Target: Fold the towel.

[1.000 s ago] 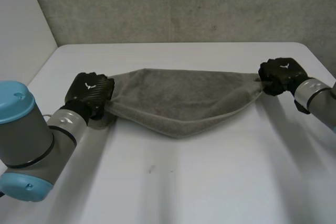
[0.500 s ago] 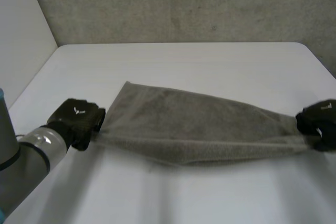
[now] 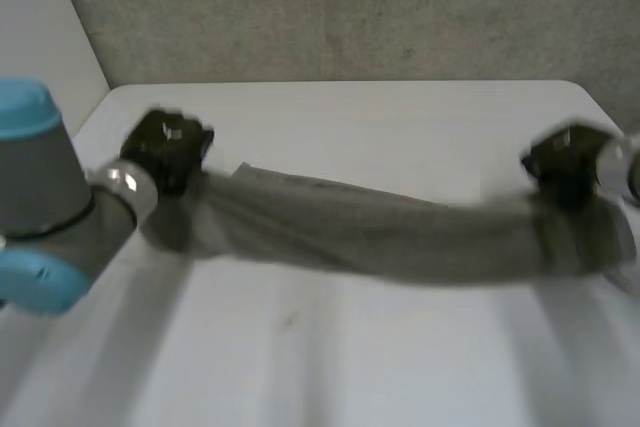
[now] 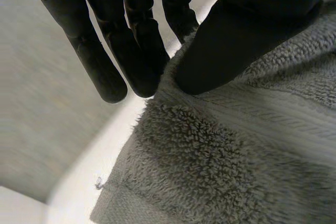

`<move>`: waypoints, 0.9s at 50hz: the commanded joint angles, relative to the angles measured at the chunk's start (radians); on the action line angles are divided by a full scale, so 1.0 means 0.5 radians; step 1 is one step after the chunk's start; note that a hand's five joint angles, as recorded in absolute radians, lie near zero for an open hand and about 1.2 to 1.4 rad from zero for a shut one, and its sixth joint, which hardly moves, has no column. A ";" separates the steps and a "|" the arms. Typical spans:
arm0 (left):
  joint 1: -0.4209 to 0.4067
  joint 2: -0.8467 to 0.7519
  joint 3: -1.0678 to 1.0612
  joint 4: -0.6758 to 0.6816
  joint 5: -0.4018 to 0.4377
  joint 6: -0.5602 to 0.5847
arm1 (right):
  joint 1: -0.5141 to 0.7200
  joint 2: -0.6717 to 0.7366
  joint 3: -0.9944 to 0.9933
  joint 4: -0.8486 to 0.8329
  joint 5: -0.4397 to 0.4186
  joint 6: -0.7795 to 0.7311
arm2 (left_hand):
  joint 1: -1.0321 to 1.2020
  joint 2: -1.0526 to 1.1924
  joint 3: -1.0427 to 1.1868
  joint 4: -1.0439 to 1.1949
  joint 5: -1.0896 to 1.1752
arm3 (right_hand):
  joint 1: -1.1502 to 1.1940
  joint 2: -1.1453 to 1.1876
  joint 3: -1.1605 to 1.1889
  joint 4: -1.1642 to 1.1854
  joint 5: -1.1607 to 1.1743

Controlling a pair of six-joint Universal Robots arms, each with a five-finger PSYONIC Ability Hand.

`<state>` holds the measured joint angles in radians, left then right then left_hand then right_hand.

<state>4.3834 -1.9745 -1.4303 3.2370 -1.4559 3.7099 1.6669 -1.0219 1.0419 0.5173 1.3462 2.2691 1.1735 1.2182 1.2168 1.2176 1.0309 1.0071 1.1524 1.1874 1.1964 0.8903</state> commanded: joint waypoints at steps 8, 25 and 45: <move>0.017 0.240 0.477 1.178 -0.061 -0.333 | 0.142 -0.358 -0.139 -1.400 0.081 0.717 | 0.445 0.356 0.359 0.357 0.382 | 0.778 0.488 0.418 0.400 0.663; 0.109 0.093 -0.400 0.754 -0.043 -0.318 | 0.197 0.027 0.447 -0.872 -0.174 0.561 | 0.445 0.356 0.359 0.357 0.382 | 0.778 0.488 0.418 0.400 0.663; 0.041 0.246 -0.738 0.674 -0.046 -0.244 | 0.066 -0.085 0.923 -0.857 -0.204 0.435 | 0.445 0.356 0.359 0.357 0.382 | -0.582 -0.872 -0.942 -0.960 -0.697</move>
<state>4.4082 -1.8819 -1.8080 3.5967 -1.4782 3.5916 1.7269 -1.0082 1.4463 0.1040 1.2589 2.4815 1.1735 1.2181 1.2169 1.2176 1.0326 0.8160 0.8205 0.8284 0.8301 0.6600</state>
